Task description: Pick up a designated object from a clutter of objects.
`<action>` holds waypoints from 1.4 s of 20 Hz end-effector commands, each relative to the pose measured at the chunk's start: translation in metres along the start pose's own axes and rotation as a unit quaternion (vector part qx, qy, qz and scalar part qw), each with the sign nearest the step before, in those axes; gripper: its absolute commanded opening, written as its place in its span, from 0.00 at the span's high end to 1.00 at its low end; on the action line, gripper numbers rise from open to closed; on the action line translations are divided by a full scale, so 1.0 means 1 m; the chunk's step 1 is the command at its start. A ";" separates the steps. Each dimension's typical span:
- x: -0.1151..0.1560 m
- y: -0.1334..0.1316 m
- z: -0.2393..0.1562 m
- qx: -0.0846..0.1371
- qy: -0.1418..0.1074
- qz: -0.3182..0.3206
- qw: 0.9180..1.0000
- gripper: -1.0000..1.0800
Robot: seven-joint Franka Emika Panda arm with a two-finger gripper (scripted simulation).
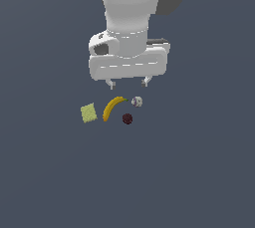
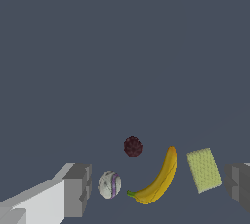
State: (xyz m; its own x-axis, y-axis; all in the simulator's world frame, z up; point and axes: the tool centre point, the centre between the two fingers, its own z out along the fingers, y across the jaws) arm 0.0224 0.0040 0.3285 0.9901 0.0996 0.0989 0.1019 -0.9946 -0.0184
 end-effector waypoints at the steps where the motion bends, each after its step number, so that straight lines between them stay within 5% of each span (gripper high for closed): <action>1: -0.002 0.001 0.016 -0.001 -0.003 -0.019 1.000 0.04; 11: -0.021 0.005 0.110 -0.005 -0.022 -0.139 0.990 0.04; 28: -0.080 0.002 0.232 0.006 -0.048 -0.317 0.947 0.04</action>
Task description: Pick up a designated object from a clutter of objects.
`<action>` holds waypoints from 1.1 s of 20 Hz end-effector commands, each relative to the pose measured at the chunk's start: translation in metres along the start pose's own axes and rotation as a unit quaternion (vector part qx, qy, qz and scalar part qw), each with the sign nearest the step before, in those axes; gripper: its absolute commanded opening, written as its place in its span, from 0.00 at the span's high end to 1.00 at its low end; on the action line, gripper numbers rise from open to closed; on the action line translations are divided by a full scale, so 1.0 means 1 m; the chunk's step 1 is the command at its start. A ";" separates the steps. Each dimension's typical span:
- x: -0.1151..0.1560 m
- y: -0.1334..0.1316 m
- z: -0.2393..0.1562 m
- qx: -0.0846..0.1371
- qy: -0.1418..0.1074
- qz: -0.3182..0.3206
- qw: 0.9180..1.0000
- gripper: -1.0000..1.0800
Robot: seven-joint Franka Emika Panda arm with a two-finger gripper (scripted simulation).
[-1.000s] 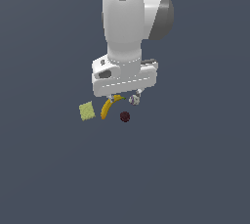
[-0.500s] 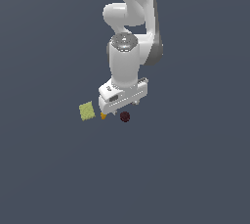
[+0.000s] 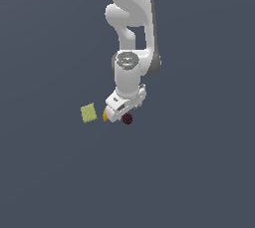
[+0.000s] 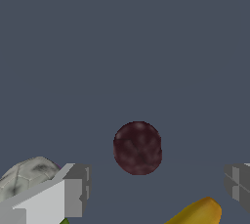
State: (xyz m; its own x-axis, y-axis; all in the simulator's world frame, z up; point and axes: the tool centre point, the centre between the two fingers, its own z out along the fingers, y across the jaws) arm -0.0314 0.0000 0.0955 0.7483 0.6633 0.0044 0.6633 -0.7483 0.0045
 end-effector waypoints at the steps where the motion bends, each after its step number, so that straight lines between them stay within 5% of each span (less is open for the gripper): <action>1: -0.003 -0.003 0.009 0.001 -0.001 -0.015 1.000 0.04; 22: -0.008 -0.008 0.060 0.002 -0.002 -0.028 1.000 0.04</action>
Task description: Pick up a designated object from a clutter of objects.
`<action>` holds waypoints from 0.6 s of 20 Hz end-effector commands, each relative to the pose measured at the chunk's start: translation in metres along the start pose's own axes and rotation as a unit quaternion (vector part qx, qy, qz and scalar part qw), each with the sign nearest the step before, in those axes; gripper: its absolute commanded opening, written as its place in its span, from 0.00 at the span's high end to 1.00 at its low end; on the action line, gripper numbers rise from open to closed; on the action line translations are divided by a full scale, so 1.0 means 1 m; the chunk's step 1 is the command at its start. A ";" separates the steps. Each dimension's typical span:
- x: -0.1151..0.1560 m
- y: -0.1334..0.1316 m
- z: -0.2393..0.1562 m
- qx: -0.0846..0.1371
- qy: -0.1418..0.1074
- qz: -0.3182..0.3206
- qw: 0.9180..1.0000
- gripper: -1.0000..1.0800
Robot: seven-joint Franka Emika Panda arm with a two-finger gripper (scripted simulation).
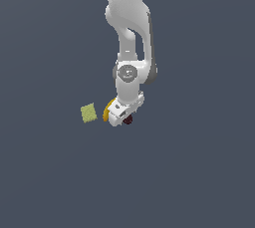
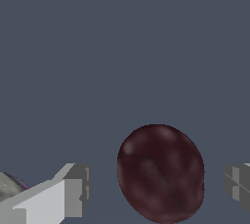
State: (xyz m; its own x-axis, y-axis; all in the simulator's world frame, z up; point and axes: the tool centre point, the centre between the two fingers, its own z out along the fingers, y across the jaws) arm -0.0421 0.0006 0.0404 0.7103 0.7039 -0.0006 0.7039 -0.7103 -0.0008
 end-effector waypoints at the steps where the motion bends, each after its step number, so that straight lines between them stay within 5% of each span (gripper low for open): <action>1: 0.000 0.000 0.008 0.000 0.000 0.000 1.000 0.04; 5: 0.000 0.000 0.012 0.000 0.000 0.000 1.000 0.04; 6: 0.000 0.000 0.012 0.000 0.000 0.000 1.000 1.00; 12: 0.000 0.000 0.012 0.000 0.000 0.000 1.000 1.00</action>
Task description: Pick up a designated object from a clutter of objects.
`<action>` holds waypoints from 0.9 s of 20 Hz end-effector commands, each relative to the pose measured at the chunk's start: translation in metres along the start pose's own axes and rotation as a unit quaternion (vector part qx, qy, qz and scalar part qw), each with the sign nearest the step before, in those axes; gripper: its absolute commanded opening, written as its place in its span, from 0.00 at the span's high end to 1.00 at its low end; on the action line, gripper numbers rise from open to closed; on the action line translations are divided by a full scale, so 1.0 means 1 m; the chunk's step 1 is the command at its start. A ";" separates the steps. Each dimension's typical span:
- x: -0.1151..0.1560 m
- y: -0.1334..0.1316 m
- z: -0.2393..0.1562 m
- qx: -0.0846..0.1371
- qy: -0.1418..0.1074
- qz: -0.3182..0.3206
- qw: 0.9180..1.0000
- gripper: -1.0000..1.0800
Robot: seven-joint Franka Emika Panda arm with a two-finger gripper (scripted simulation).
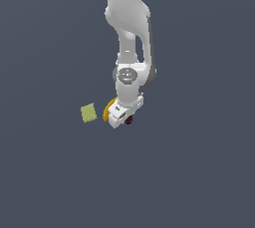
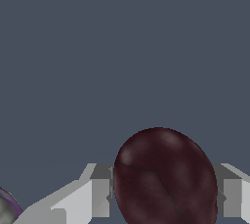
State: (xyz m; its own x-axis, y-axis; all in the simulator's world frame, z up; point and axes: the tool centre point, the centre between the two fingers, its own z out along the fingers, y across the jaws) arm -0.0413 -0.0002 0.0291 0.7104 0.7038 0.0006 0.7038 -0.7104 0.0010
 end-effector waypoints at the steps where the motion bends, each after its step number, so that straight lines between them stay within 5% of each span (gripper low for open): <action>1: 0.000 -0.001 0.001 0.001 0.000 0.000 1.000 1.00; 18: -0.019 0.015 -0.045 0.000 0.000 0.000 1.000 1.00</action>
State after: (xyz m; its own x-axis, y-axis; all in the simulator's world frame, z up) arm -0.0443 -0.0193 0.0651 0.7097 0.7045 -0.0004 0.7045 -0.7097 0.0000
